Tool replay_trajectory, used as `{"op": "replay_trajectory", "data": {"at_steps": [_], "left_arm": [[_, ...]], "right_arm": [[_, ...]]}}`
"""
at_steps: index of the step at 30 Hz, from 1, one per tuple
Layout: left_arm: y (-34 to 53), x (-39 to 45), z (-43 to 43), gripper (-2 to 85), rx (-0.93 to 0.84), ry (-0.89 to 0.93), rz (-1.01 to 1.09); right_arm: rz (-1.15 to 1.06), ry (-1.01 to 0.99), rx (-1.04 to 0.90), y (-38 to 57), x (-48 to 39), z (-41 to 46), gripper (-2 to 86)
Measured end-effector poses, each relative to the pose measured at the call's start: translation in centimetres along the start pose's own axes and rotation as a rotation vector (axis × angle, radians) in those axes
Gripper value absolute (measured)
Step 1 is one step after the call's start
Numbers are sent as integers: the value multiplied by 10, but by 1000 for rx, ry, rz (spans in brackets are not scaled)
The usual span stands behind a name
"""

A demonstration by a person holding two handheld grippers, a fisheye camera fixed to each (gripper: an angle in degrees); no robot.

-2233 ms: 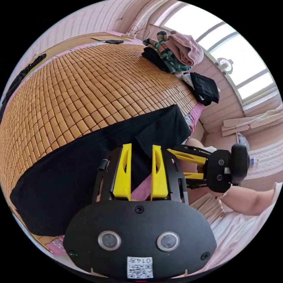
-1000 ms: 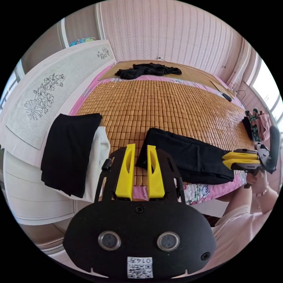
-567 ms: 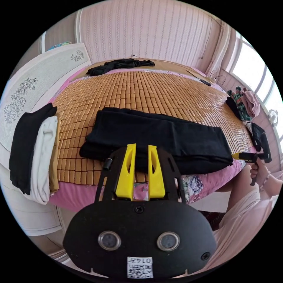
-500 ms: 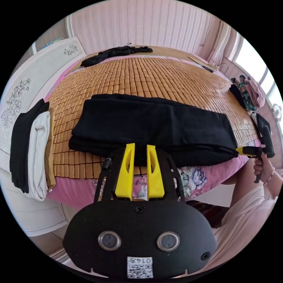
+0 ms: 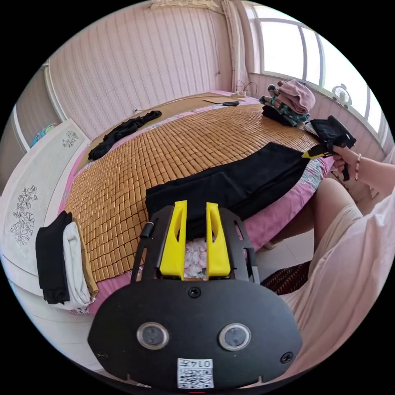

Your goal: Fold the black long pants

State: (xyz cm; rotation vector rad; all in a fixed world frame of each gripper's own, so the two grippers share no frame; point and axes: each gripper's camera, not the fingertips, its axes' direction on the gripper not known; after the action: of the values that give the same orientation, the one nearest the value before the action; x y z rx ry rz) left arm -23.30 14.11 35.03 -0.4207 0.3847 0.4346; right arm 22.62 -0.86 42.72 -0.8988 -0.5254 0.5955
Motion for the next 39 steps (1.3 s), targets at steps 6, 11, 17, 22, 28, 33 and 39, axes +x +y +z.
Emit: {"op": "replay_trajectory", "data": {"at_steps": [6,11,17,22,28,33,39], "left_arm": [[-5,53,6,113,48,197,68],[-23,102,38,106,-56,108,177],[-44,127,73,-1,-61,74,229],[-61,126,110,-6,-137,265,192],[-68,133,153,-8,-235,323,191],[-62,147,158,-8,-174,262,293],[-60,166,164,-8,-162,170,365]], "right_arm": [[-238,286,31,-11,-87,-12,0],[-594,429,-206,-45,-203,72,-8],[-725,476,-304,-113,-290,132,-7],[-738,458,-528,-150,-305,180,-7],[-735,404,-593,-180,-320,181,-9],[-787,462,-692,-198,-341,192,-9],[-809,429,-883,-225,-351,199,-8]]}}
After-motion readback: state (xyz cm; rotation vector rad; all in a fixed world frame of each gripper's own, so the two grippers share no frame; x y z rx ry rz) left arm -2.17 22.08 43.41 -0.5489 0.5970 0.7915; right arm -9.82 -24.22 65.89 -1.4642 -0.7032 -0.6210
